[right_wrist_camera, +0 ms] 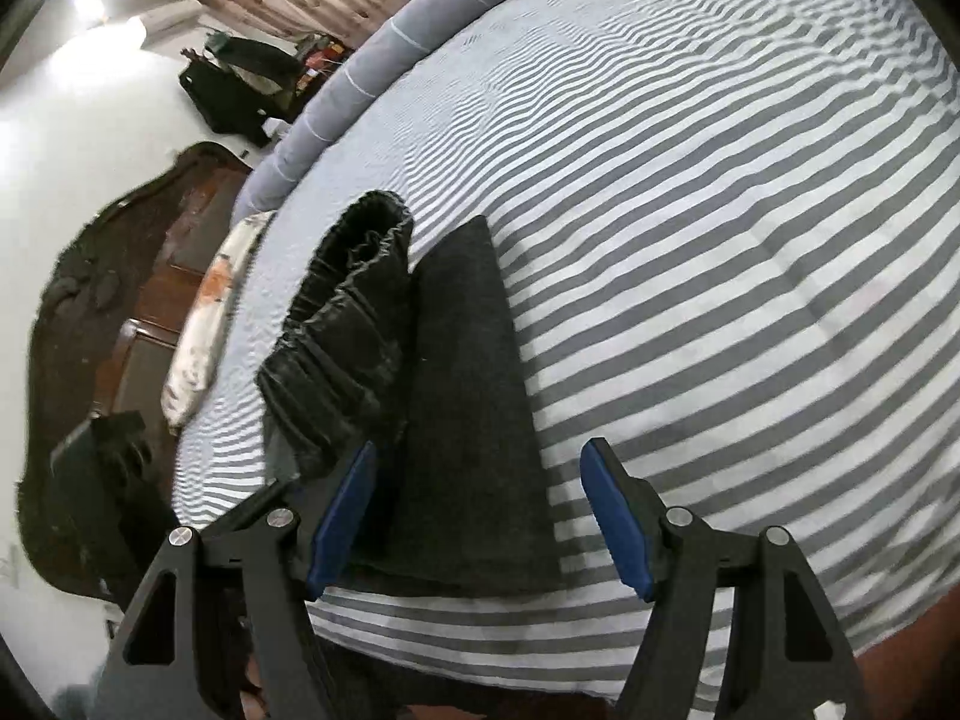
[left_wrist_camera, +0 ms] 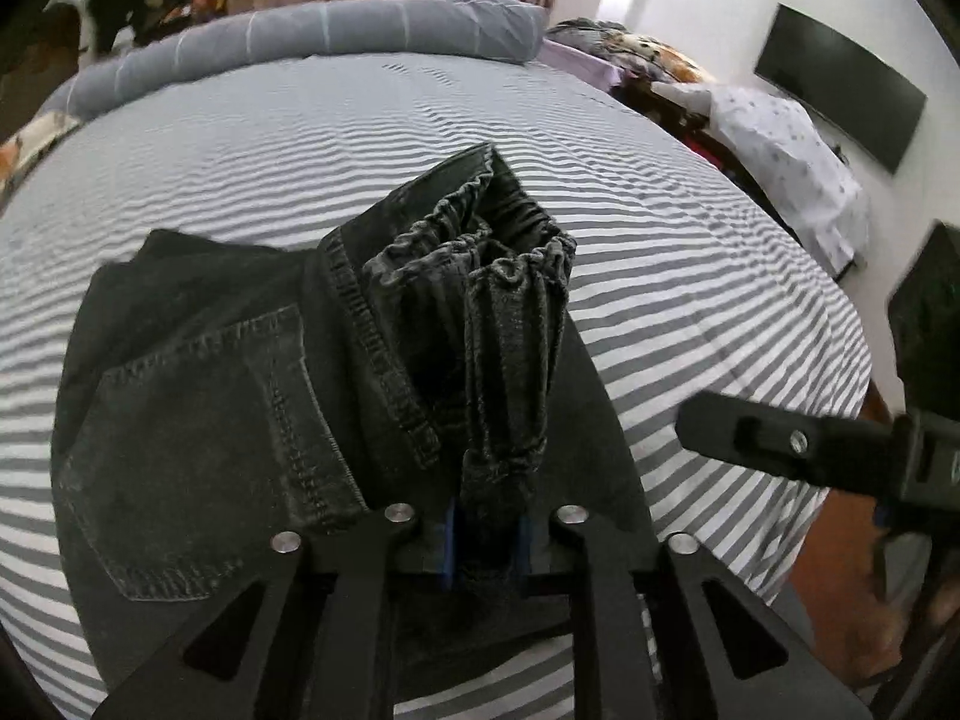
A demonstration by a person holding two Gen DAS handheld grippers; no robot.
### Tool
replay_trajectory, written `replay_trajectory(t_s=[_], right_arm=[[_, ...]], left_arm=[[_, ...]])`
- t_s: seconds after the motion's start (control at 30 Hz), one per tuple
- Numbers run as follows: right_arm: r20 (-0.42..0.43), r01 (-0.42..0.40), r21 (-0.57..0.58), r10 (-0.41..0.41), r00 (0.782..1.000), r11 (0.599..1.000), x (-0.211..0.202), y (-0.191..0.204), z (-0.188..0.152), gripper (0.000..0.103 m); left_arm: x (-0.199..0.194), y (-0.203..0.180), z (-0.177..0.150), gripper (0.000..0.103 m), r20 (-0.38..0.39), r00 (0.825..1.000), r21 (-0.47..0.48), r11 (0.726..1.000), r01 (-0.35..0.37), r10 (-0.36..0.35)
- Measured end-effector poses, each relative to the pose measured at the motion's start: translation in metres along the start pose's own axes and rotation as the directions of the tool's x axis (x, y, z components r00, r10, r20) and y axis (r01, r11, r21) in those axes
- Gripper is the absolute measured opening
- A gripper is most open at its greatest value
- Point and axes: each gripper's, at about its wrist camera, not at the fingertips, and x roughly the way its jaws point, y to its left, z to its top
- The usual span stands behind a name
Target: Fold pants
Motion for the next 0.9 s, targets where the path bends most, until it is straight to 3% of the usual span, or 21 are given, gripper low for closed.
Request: replay_trajectory(t_s=[0.03, 0.13, 0.23, 0.27, 0.57, 0.63, 0.73, 0.8, 0.9], right_arm=[[-0.003, -0.025, 0.005, 0.025, 1.000, 1.000, 0.002, 0.000, 0.001, 0.069], [-0.012, -0.148, 0.033, 0.148, 0.989, 0.988, 0.007, 0.001, 0.003, 0.070], [-0.039, -0.296, 0.081, 0.300, 0.953, 0.952, 0.020, 0.003, 0.006, 0.073], [-0.051, -0.301, 0.091, 0.306, 0.951, 0.949, 0.026, 0.004, 0.008, 0.073], [-0.064, -0.164, -0.002, 0.164, 0.984, 0.986, 0.051, 0.037, 0.018, 0.074], [-0.071, -0.072, -0.018, 0.071, 0.995, 0.997, 0.058, 0.046, 0.024, 0.074], [-0.077, 0.007, -0.038, -0.010, 0.997, 0.999, 0.067, 0.052, 0.032, 0.073], [-0.075, 0.058, -0.053, -0.062, 0.995, 0.997, 0.072, 0.056, 0.036, 0.070], [-0.076, 0.111, -0.052, -0.115, 0.990, 0.992, 0.075, 0.055, 0.037, 0.052]], left_arm=[[-0.002, -0.002, 0.000, 0.025, -0.002, 1.000, 0.010, 1.000, 0.013, -0.013], [-0.007, -0.001, -0.003, 0.046, -0.008, 1.000, 0.047, 0.999, -0.001, 0.001], [-0.017, -0.002, -0.008, 0.048, 0.002, 1.000, 0.079, 0.997, 0.001, -0.001], [-0.022, 0.002, -0.011, 0.048, 0.003, 1.000, 0.078, 0.997, 0.002, -0.003], [-0.062, 0.051, -0.023, 0.052, 0.049, 0.992, 0.011, 0.993, -0.118, 0.117], [-0.061, 0.060, -0.025, 0.052, 0.036, 0.983, 0.010, 0.984, -0.180, 0.180], [-0.053, 0.074, -0.027, 0.052, -0.002, 0.956, 0.016, 0.956, -0.294, 0.294], [-0.048, 0.083, -0.030, 0.052, -0.033, 0.940, 0.010, 0.940, -0.340, 0.341], [-0.040, 0.092, -0.033, 0.052, -0.051, 0.932, 0.004, 0.934, -0.358, 0.358]])
